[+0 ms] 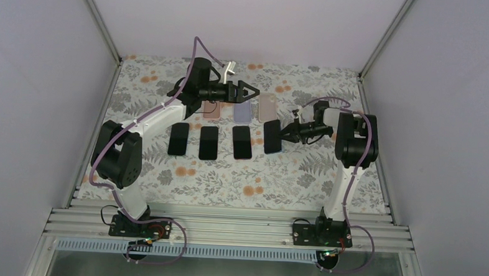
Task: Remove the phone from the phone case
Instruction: Place the phone at the center of the board.
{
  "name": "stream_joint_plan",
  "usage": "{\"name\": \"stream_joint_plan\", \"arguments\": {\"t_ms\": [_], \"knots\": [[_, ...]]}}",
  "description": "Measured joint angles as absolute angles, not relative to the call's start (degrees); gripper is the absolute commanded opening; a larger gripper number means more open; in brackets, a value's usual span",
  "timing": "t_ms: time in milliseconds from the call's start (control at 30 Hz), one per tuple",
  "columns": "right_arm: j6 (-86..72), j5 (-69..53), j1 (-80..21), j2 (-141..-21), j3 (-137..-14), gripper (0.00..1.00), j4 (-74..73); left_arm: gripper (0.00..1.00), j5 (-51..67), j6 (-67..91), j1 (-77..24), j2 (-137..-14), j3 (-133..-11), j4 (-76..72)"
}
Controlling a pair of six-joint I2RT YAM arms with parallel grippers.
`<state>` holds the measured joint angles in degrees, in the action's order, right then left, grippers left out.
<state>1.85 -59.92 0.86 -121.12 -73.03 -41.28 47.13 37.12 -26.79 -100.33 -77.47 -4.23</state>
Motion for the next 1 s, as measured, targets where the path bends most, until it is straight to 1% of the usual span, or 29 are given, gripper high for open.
{"name": "stream_joint_plan", "arguments": {"t_ms": [233,567,1000], "knots": [[2.4,-60.2,0.9,-121.0,-72.8,0.04,-41.7,1.00,47.2,37.2,-26.8,-100.3,-77.5,-4.5],[2.0,-60.8,0.8,-116.9,-66.0,0.04,-40.4,1.00,47.4,38.3,-26.7,-100.3,-77.5,-5.5],[-0.3,-63.7,0.1,-118.5,-65.8,0.04,-36.7,1.00,47.4,38.3,-26.7,-100.3,-77.4,-5.5]]}}
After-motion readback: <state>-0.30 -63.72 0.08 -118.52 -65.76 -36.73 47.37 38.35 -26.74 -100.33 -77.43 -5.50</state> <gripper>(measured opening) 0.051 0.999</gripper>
